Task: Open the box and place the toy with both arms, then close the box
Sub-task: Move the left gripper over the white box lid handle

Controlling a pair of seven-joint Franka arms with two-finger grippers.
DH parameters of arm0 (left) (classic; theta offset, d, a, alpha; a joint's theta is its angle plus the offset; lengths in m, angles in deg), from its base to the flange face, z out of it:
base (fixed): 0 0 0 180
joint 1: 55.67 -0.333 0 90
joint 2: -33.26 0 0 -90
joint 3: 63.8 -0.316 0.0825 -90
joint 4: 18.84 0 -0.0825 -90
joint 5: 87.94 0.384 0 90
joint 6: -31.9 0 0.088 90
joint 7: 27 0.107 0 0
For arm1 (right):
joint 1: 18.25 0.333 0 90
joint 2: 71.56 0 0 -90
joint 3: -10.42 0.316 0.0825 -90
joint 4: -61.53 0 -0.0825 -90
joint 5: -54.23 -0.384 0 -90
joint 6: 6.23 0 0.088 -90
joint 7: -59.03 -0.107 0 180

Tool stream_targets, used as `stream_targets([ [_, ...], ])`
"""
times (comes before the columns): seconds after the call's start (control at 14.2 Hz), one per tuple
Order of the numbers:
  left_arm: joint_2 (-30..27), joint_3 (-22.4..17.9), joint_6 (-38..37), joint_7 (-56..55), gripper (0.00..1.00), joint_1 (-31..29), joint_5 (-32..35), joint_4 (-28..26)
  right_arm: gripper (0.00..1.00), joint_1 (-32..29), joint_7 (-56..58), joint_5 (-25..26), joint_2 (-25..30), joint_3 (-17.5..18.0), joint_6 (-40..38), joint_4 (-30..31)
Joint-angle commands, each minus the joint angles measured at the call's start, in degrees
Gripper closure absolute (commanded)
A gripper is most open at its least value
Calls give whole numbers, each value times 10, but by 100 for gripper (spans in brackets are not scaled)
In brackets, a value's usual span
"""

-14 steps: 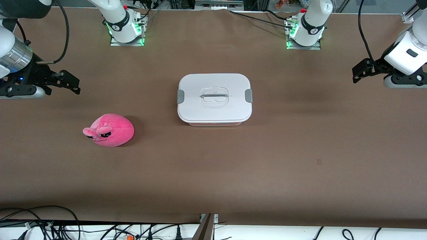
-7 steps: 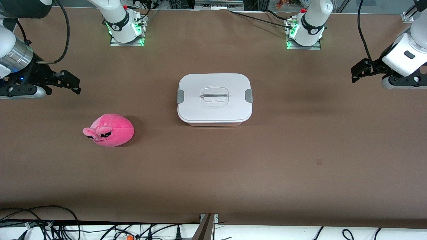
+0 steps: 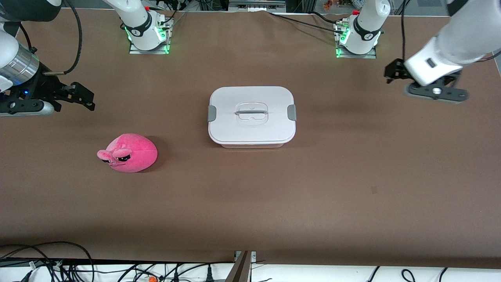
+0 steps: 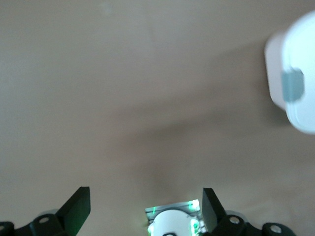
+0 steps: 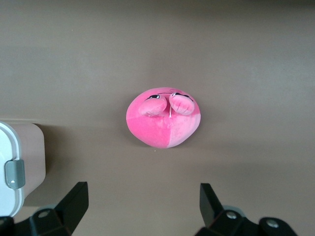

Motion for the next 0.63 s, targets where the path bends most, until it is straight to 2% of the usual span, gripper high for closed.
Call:
stream_targets([
  [0.0,48,38,-13,131,0,0,-44,22,0,-2,-2,3,2,2,-7,-5],
  [0.21,108,68,15,188,0,6,-99,24,0,-1,0,3,0,2,-1,-5],
  [0.42,165,121,95,234,0,30,-104,58,0,0,2,-1,-8,2,20,-8],
  [0.56,202,127,177,234,0,78,-104,68,0,0,-2,-2,-9,2,28,-9],
])
